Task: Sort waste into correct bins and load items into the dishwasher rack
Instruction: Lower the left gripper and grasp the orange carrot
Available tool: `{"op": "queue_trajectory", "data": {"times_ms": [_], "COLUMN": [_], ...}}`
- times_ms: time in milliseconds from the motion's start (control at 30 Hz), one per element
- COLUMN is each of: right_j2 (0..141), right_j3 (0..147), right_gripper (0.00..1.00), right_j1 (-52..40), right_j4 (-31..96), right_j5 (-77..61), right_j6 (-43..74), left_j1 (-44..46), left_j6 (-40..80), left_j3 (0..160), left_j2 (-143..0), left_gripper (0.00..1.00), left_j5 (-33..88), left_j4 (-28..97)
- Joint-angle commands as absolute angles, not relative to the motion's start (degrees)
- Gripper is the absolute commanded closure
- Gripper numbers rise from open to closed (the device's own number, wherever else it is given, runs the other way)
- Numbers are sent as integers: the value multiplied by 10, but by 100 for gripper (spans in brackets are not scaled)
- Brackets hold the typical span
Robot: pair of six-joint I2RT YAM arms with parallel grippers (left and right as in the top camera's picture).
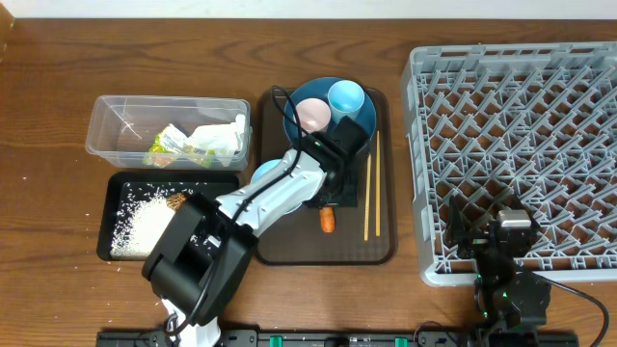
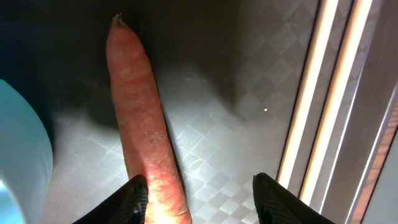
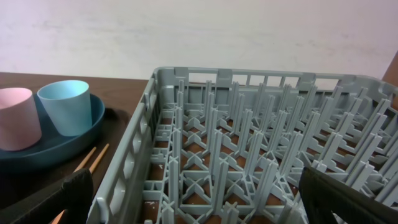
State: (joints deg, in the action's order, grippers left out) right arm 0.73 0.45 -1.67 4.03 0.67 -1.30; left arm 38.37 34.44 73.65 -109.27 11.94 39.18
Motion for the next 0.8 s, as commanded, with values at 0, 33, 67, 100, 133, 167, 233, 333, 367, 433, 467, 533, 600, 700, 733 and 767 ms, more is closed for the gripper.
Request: {"op": "queue_trajectory", "data": {"times_ms": [0,33,67,100,133,167,233,333,367,433,467,533,600,700,733,767], "right_j2": [5,5,5,5,5,5,5,5,5,5,5,5,5,5,5,5], "right_j3": [3,3,3,3,3,3,3,3,3,3,3,3,3,3,3,3], "right_gripper": [1,1,1,1,1,1,1,1,1,1,1,1,1,1,1,1], "right_j1": [-13,-13,-13,-13,-13,-13,-13,-13,-13,-13,-13,-13,-13,-13,-13,-13], "right_j4": [42,42,42,42,42,42,42,42,42,42,42,42,42,42,42,42], "right_j5": [4,4,4,4,4,4,4,4,4,4,4,4,4,4,4,4], "right_j6": [-18,-18,-18,-18,-18,-18,-18,-18,-18,-18,-18,-18,-18,-18,-18,-18], "left_j1": [380,380,380,380,380,380,381,380,380,380,381,381,381,381,381,381], "left_j6": [327,325,316,304,299,295,288,283,283,283,283,283,283,286,288,288], "left_j3": [743,748,755,764,771,781,798,803,803,803,803,803,803,801,801,801], "left_j2": [-1117,-1117,-1116,-1116,-1116,-1116,-1116,-1116,-1116,-1117,-1117,-1117,-1120,-1131,-1139,-1143], "left_gripper": [44,44,44,44,44,44,44,44,44,44,44,44,44,44,44,44], "left_j5": [129,129,129,126,119,103,70,68,68,68,69,69,69,71,73,75], "left_j4": [391,396,402,410,417,428,451,471,479,493,495,494,495,495,495,494]}}
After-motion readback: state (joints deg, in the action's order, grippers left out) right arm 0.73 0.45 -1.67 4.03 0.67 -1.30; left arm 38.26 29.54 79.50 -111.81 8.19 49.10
